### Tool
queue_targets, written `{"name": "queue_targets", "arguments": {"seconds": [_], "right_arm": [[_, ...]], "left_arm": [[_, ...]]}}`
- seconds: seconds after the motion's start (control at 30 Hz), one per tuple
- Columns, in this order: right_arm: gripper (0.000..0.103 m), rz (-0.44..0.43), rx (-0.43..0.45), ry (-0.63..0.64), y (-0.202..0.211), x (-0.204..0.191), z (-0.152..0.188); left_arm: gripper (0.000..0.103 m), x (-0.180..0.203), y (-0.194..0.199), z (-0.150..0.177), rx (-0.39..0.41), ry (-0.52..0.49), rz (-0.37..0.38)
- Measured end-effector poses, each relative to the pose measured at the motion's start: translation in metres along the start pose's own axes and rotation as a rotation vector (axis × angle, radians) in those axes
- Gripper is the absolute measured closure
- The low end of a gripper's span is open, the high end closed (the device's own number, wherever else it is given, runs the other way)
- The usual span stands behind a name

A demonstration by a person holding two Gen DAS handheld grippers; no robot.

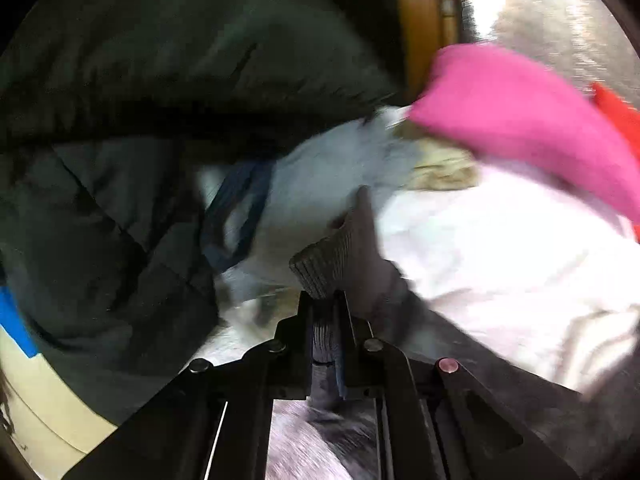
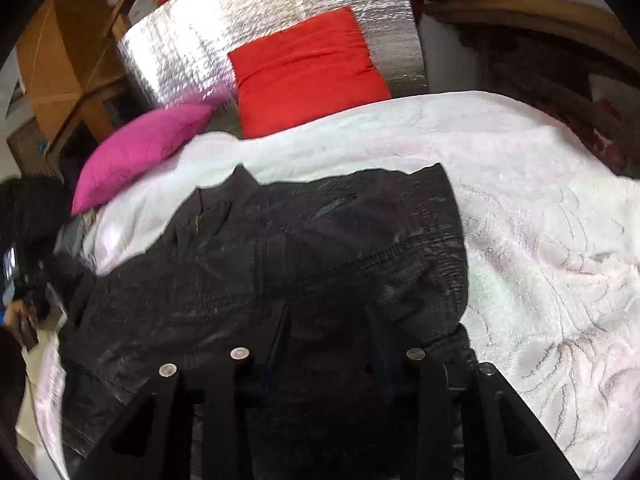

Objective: Fold large clothes

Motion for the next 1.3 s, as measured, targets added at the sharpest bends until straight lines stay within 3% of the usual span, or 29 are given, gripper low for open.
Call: {"name": "queue_targets", "arguments": {"seconds": [0.13, 0.27, 0.33, 0.47, 0.7, 0.8, 0.87, 0.93, 1.0, 1.07, 1.2, 1.3], "right_arm": [[0.063, -0.030, 0.031, -0.049, 0.012, 0.008, -0.009], [0.063, -0.062, 0.065, -0.100, 0.030, 0.020, -0.016], [0.063, -0.077, 0.084, -0.131, 0.039, 0.028, -0.020], [0.063, -0.117, 0.101, -0.185, 0.056, 0.047, -0.027], [0.063, -0.181, 0.094, -0.237, 0.076, 0.069, -0.030], [0.063, -0.202, 0.089, -0.256, 0.082, 0.078, -0.033], [0.063, -0.217, 0.073, -0.261, 0.082, 0.078, -0.032], [0.062, -0.237, 0.048, -0.280, 0.080, 0.081, -0.032], [0.055, -0.264, 0.020, -0.294, 0.077, 0.080, -0.030], [0.050, -0.275, 0.009, -0.301, 0.076, 0.079, -0.030], [0.050, -0.294, -0.035, -0.281, 0.065, 0.065, -0.026], [0.050, -0.289, -0.076, -0.249, 0.052, 0.053, -0.021]], "left_arm": [[0.095, 0.036, 0.077, -0.010, 0.087, -0.113, 0.101], [0.095, 0.097, 0.176, -0.018, 0.125, -0.227, 0.224], [0.095, 0.134, 0.207, -0.019, 0.131, -0.277, 0.286], [0.095, 0.224, 0.295, 0.008, 0.141, -0.378, 0.418], [0.094, 0.358, 0.364, 0.077, 0.035, -0.470, 0.660], [0.086, 0.406, 0.385, 0.113, -0.036, -0.544, 0.790], [0.059, 0.418, 0.398, 0.131, -0.046, -0.588, 0.835], [0.043, 0.412, 0.402, 0.134, 0.010, -0.588, 0.823], [0.041, 0.392, 0.394, 0.128, 0.041, -0.546, 0.803], [0.040, 0.358, 0.372, 0.124, 0.050, -0.468, 0.737], [0.038, 0.281, 0.306, 0.131, 0.043, -0.318, 0.509], [0.038, 0.219, 0.239, 0.147, -0.031, -0.199, 0.329]]}}
Point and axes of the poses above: each gripper's, at about its wrist camera, not at the fingertips, and y roughly against the way its jaws point, x to its right, z to its underside, the point moved 4 cm from there along -y, roughly the way its jaws point
